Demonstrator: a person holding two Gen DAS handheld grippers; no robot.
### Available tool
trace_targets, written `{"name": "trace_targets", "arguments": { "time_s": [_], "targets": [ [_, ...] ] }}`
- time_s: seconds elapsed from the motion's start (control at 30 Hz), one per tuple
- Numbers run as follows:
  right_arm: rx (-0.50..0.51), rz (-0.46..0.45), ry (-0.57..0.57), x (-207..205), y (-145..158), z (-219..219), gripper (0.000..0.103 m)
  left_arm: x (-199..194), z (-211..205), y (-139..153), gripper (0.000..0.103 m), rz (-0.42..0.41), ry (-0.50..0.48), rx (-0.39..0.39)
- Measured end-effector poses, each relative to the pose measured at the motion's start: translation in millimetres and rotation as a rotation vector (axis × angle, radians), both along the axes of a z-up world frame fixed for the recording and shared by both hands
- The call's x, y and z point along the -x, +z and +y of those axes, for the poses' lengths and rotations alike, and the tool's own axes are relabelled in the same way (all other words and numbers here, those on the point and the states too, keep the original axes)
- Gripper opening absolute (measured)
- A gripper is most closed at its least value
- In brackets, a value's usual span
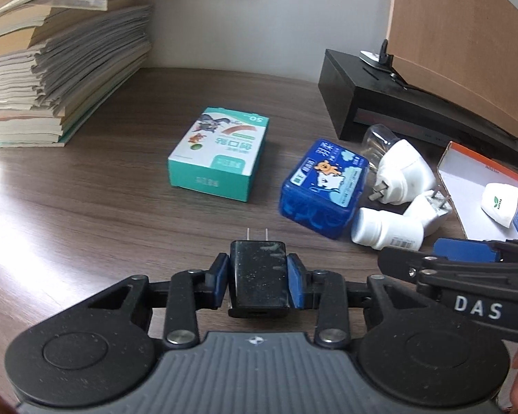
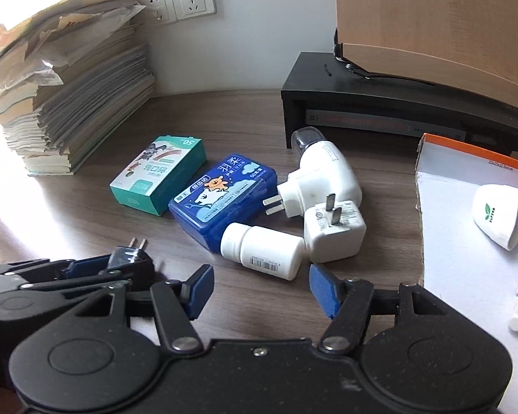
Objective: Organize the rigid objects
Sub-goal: 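Grasp the black charger with the left tool while the right tool grasps the white pill bottle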
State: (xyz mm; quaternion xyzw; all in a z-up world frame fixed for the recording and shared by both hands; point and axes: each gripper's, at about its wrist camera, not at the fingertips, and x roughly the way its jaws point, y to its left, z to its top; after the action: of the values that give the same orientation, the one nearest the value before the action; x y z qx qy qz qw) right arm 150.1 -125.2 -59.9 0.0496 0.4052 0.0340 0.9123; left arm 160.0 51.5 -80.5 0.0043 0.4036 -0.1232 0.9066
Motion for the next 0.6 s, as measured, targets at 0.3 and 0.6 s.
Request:
{"name": "trace_targets", "arguments": {
  "time_s": [0.3,0.6],
  "targets": [
    [0.042,-0.007,-0.098,-26,-15,19,0.080,-8,21,-1,0.037,0.005,0.010,0.016],
    [0.101,-0.038,-0.096,-40,-24,22,0.070,-12,26,-5,0.037,0.014,-0.009,0.023]
  ]
}}
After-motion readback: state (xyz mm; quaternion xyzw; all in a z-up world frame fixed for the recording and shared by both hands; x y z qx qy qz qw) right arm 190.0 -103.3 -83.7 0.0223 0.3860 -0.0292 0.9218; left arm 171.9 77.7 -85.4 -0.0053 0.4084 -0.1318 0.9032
